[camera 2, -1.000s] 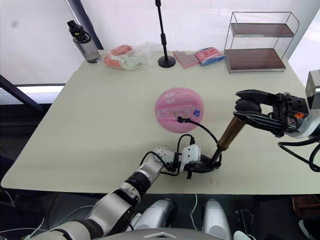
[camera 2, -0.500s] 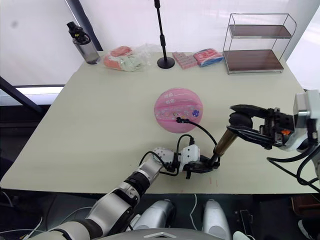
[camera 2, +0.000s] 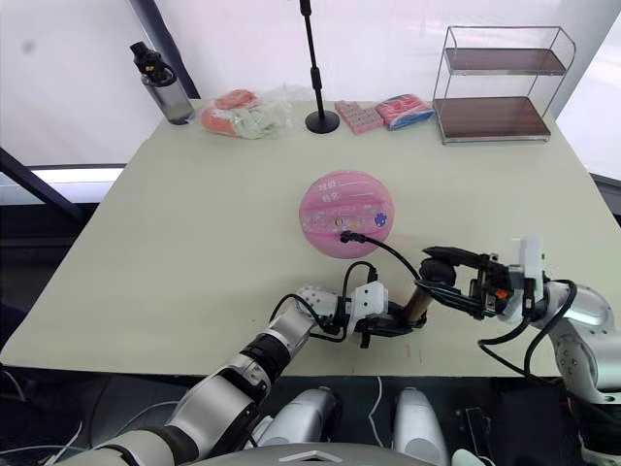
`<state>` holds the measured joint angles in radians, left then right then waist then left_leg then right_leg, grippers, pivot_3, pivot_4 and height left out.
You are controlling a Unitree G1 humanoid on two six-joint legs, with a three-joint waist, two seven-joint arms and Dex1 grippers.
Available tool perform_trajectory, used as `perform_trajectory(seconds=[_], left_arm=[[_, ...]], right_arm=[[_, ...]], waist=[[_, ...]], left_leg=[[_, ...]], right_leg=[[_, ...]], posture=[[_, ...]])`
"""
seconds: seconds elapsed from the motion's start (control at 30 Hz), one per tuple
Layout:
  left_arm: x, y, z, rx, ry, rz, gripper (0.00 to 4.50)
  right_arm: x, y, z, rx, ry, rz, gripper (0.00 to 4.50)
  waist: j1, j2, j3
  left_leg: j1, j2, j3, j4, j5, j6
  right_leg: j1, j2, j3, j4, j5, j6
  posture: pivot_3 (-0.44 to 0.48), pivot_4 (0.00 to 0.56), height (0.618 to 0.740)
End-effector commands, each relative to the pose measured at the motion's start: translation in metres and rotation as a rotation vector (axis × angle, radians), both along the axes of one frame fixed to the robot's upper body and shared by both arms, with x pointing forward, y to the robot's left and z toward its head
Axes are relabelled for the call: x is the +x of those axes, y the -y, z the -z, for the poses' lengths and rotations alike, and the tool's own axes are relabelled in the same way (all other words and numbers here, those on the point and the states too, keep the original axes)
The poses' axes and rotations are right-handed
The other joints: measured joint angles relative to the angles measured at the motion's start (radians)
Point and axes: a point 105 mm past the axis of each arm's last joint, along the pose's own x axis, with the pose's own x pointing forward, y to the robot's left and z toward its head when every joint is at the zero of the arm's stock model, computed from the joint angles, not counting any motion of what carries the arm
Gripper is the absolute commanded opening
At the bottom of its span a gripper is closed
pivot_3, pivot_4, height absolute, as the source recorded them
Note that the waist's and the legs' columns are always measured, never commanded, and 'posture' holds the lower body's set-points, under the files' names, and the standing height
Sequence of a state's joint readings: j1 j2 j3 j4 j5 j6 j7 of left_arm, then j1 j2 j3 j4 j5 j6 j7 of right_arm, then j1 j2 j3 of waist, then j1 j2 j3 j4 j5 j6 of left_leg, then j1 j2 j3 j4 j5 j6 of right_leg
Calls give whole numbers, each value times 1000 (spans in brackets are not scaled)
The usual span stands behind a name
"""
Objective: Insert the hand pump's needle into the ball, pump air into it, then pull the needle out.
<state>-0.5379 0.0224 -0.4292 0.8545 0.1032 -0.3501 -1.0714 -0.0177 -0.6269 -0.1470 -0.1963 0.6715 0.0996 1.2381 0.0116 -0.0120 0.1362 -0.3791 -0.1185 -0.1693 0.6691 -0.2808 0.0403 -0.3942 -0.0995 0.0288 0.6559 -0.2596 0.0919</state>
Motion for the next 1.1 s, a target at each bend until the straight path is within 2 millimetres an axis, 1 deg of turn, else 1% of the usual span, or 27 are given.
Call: perform_trajectory(seconds=[0.03,0.2,0.37,0.4,0.47,0.67,0.83,1.03,1.1], left_arm=[[-10,-18,25,92,-93,-4,1088],[-7,-20,25,88,-99,-17,1088],[-6,-19,25,86,-98,-25,1088],[-5,-19,25,86,-98,-25,1088],[-5,-19,25,86,-99,-28,1088],[-4,-21,25,91,-96,-28,1088],[-4,-21,25,91,-98,-25,1088],[-4,-22,26,88,-102,-31,1088],[-5,-22,26,89,-100,-28,1088]], right_arm=[[7,2,26,-48,-51,32,2103],[6,-5,38,-40,-81,7,2103],[6,-4,39,-36,-82,10,2103],[6,-4,37,-34,-79,9,2103],[8,-3,26,-6,-62,11,2103],[10,-2,-22,38,10,-18,2103],[12,7,-67,33,85,-13,2103],[8,14,-107,19,133,-29,2103],[7,16,-118,19,145,-29,2103]], waist=[[-1,-1,0],[-4,-2,-1],[-4,-2,-3],[-4,-3,-3],[-4,-3,-3],[-2,-2,-2],[0,3,2],[0,4,5],[1,4,6]], left_leg=[[0,0,0,0,0,0],[2,0,-2,0,1,-1],[3,2,-3,0,2,-3],[3,2,-3,0,2,-3],[3,3,-3,0,2,-4],[2,2,-3,0,2,-4],[-1,2,-3,0,2,-4],[-2,1,-3,0,2,-4],[-2,1,-3,0,2,-4]], right_leg=[[0,0,0,0,0,0],[0,2,1,2,0,0],[1,5,1,3,0,0],[1,5,1,3,0,0],[1,5,1,3,1,-1],[0,5,1,2,1,-2],[-2,4,2,2,2,-3],[-2,3,1,2,2,-3],[-2,3,1,2,2,-3]], posture=[[0,150,736],[0,150,736],[0,150,736],[0,150,736],[0,150,736],[0,150,736],[0,150,736],[0,150,736],[0,150,736]])
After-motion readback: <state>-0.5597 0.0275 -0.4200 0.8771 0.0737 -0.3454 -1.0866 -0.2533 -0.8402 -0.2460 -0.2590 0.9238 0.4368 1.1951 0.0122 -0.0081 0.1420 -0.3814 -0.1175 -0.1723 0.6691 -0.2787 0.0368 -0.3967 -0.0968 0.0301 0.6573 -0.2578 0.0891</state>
